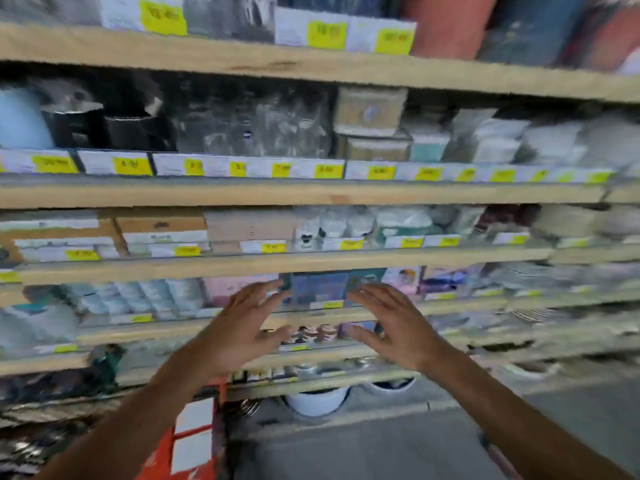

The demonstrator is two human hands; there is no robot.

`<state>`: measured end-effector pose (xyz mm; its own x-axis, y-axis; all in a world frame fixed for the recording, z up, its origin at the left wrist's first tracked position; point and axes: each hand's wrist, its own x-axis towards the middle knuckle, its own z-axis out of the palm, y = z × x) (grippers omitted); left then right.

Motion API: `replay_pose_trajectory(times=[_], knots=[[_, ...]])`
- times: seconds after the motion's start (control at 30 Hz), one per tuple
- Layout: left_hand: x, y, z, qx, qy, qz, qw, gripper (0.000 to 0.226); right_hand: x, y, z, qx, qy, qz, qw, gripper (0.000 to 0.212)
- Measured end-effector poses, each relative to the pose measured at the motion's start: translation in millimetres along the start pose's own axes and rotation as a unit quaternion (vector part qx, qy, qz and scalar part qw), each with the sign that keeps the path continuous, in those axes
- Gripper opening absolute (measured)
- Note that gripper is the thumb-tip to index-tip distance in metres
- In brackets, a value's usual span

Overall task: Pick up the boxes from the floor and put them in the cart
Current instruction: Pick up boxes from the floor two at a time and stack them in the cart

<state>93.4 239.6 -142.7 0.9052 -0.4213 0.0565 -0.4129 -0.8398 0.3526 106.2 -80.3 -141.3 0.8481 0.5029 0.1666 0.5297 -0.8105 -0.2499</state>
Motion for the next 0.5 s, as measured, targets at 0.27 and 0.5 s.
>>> replay_pose_trajectory(times=[0.27,0.5], knots=[[111,195,83,-0.025,-0.065,0.161,0.985,0.091,-202,150,-58,-0.006,0.061,0.162,0.985,0.069],[171,368,170,-0.037,-0.126,0.275,0.953,0.088,-375,227,-101,0.025,0.091,0.316,0.944,0.071]])
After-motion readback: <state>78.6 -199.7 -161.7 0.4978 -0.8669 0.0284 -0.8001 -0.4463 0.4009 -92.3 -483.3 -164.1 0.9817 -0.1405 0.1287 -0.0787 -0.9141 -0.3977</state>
